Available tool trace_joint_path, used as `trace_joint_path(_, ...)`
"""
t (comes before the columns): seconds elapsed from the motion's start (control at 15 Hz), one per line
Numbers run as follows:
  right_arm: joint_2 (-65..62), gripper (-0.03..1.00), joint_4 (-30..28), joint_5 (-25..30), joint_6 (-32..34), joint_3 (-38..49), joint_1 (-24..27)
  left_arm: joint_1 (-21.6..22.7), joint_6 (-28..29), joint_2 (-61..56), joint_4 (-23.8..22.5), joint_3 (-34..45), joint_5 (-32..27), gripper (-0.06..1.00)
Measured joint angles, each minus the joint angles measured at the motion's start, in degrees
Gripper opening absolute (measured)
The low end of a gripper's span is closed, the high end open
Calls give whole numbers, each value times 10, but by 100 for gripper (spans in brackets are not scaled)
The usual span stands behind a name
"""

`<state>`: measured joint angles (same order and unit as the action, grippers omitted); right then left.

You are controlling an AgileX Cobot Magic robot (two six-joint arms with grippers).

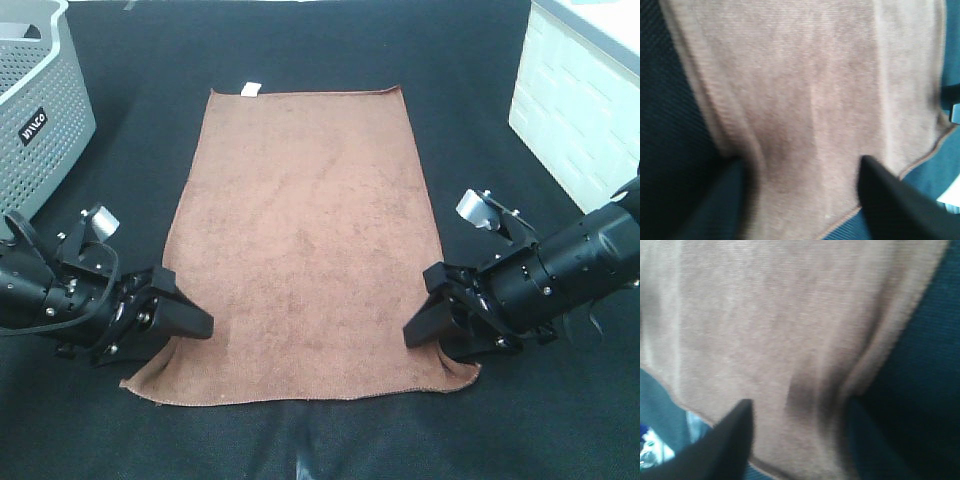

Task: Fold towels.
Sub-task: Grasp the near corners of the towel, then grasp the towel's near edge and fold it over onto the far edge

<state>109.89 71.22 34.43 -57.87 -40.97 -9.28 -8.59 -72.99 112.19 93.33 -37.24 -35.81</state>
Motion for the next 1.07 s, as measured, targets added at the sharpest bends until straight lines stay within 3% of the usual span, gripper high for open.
trace_joint_path(0.07, 3, 39, -1, -9, 3, 0, -2, -1, 1, 3, -3, -2, 19, 47)
trace_joint_path(0.13, 3, 39, -1, -9, 3, 0, -2, -1, 1, 3, -3, -2, 19, 47)
trace_joint_path(0.2, 5, 23, -2, -20, 15, 0, -2, -1, 1, 6, -5, -2, 30, 23)
trace_joint_path(0.33, 6, 6, -5, -30, 35, 1, -3, -1, 1, 9, -7, -2, 38, 1)
trace_joint_path(0.4, 6, 0, -5, -30, 47, 1, -3, -1, 1, 9, -7, -2, 38, 1)
trace_joint_path(0.53, 6, 0, -6, -30, 61, 1, -3, -1, 6, 4, -23, -2, 39, 1)
trace_joint_path(0.87, -60, 0, -55, 2, 125, 5, -4, -2, 115, -69, -151, 4, 50, 0)
trace_joint_path(1.07, -90, 0, -64, 17, 138, 24, -4, -2, 146, -100, -186, 23, 50, 0)
